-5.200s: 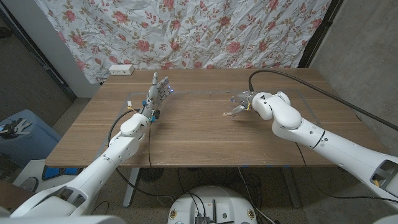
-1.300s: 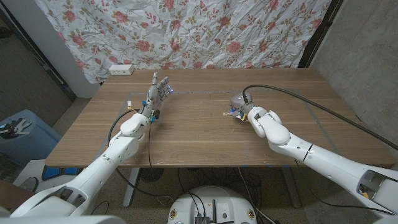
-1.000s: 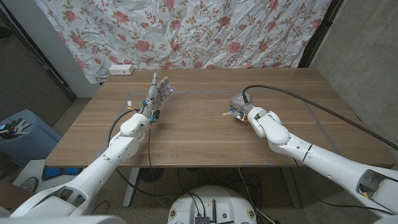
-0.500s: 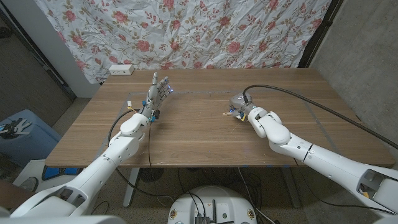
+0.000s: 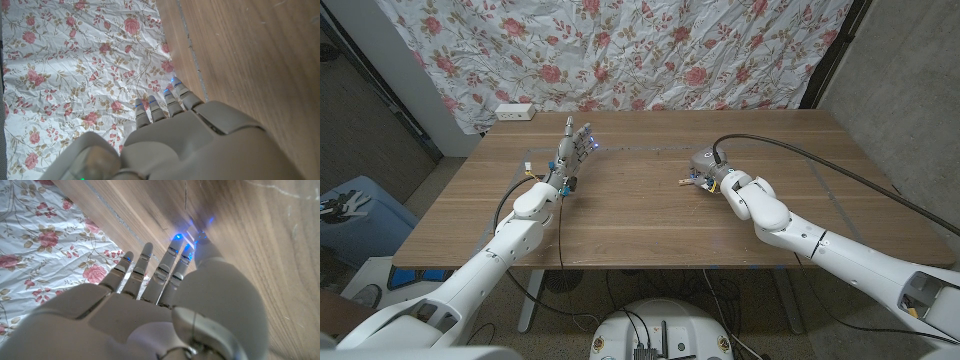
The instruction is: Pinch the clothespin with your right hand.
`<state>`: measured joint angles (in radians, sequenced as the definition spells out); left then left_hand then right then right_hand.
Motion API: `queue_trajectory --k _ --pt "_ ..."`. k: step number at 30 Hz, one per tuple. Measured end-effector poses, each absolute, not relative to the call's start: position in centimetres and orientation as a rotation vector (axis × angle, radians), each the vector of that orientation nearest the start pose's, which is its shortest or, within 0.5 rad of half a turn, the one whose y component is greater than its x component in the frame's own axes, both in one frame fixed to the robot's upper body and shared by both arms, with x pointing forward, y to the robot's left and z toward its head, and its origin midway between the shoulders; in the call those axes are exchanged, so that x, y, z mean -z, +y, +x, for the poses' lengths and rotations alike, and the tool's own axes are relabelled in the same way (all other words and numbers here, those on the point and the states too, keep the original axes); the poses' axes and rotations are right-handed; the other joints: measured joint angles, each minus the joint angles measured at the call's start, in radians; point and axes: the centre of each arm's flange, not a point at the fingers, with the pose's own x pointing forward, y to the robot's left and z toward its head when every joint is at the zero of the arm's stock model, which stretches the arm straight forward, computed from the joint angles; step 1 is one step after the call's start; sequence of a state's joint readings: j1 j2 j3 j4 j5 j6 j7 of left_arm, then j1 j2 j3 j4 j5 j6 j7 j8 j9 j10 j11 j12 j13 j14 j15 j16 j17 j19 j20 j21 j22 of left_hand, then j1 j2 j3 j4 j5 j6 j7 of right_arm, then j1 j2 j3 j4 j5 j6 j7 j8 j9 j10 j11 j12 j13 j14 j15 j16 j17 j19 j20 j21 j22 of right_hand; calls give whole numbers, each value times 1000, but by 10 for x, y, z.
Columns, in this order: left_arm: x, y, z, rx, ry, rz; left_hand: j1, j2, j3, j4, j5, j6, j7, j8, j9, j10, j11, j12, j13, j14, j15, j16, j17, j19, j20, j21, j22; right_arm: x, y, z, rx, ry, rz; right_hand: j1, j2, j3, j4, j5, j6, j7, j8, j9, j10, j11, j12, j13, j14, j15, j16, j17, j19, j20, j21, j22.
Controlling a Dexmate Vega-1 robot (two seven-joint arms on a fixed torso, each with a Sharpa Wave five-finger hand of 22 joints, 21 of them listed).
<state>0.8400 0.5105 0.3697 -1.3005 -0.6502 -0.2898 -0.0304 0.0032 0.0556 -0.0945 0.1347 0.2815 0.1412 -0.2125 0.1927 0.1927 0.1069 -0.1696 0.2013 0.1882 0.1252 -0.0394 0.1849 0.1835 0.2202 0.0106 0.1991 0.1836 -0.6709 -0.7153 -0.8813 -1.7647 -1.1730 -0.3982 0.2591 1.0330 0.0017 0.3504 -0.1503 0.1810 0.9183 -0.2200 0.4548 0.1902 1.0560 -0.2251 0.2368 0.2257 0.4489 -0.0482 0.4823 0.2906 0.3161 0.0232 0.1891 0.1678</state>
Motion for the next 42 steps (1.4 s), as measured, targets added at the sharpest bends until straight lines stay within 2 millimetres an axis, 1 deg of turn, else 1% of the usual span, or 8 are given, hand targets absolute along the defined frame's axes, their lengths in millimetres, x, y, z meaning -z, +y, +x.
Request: queue_trajectory --k 3,5,15,21,22,24,39,42 --pt "27 290 653 207 -594 -42 0 0 0 0 0 0 0 0 0 0 0 0 0 0 0 0 0 0 0 0 0 18 -150 608 117 -505 -2007 -1 1 -4 2 0 4 -4 -4 0 0 0 0 0 0 0 0 0 0 0 0 0" --pt "27 290 653 207 -594 -42 0 0 0 0 0 0 0 0 0 0 0 0 0 0 0 0 0 0 0 0 0 15 -150 606 120 -506 -2005 -5 5 -7 1 0 5 -5 -4 0 0 0 0 0 0 0 0 0 7 7 0 0" --pt "27 290 653 207 -594 -42 0 0 0 0 0 0 0 0 0 0 0 0 0 0 0 0 0 0 0 0 0 4 -153 599 129 -504 -1992 -16 16 -19 8 0 5 -5 -8 -1 0 0 0 0 0 0 0 5 7 7 0 0" --pt "27 290 653 207 -593 -42 0 0 0 0 0 0 0 0 0 0 0 0 0 0 0 0 0 0 0 0 0 -5 -154 593 141 -509 -1978 -16 16 -23 4 0 5 -5 -8 -4 0 0 0 0 0 0 0 5 3 11 0 0" --pt "27 290 653 207 -593 -42 0 0 0 0 0 0 0 0 0 0 0 0 0 0 0 0 0 0 0 0 0 -6 -155 592 144 -510 -1976 -16 16 -25 6 0 5 -5 -14 -4 0 0 0 1 0 0 0 5 3 11 0 0" --pt "27 290 653 207 -593 -42 0 0 0 0 0 0 0 0 0 0 0 0 0 0 0 0 0 0 0 0 0 -9 -155 590 149 -512 -1971 -16 16 -28 8 0 5 -5 -16 -4 0 0 0 5 -3 3 0 4 3 11 0 0" --pt "27 290 653 207 -593 -42 0 0 0 0 0 0 0 0 0 0 0 0 0 0 0 0 0 0 0 0 0 -22 -161 575 195 -542 -1891 -23 22 -32 12 0 5 -5 -16 -5 5 6 -1 9 -4 4 8 9 3 11 0 0" --pt "27 290 653 207 -593 -42 0 0 0 0 0 0 0 0 0 0 0 0 0 0 0 0 0 0 0 0 0 -23 -163 573 201 -543 -1866 -23 22 -32 12 0 5 -5 -22 -5 5 5 -1 9 -4 4 8 9 3 11 0 0"
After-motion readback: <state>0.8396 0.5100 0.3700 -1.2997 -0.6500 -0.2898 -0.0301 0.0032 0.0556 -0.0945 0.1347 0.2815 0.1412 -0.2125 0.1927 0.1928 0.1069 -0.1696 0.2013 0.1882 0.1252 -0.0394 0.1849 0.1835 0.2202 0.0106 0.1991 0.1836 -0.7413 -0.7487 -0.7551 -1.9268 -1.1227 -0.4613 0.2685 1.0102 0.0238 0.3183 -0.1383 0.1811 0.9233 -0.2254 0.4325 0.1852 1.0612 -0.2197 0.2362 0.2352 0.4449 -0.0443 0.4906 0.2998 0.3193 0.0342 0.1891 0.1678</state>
